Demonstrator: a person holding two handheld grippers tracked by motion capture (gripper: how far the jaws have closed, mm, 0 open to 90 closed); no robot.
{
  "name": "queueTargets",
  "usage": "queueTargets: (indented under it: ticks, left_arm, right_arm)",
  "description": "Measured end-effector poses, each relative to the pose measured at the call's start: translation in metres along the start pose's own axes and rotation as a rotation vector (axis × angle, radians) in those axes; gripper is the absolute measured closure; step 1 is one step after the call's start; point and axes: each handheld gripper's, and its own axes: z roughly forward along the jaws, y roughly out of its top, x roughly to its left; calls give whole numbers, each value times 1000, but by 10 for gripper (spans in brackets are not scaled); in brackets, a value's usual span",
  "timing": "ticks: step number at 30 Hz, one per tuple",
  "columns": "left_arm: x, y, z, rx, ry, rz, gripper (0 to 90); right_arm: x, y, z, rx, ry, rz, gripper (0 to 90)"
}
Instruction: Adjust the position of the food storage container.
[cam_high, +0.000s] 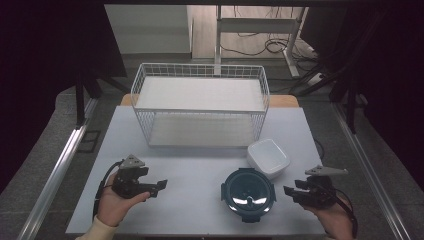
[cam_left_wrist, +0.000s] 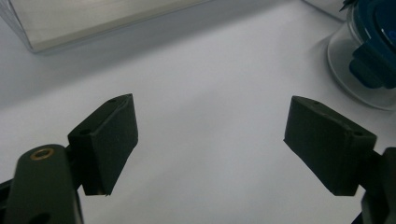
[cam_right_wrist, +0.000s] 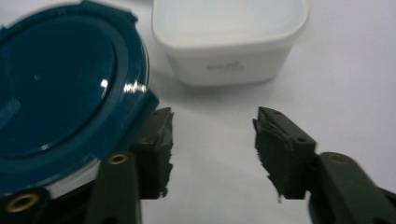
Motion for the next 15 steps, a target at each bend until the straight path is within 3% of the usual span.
queueTargets:
  ticks: [4, 10, 15]
  left_arm:
    - [0, -1, 3, 2, 3, -1, 170]
    - [-1, -2, 4, -3, -4, -1, 174]
    - [-3, -2, 5, 2, -6, 2, 174]
  right_arm:
    - [2, -1, 8, 66, 39, -19, 675]
    - [8, -1, 16, 130, 45, -67, 860]
    - [15, -1, 23, 161, 54, -96, 895]
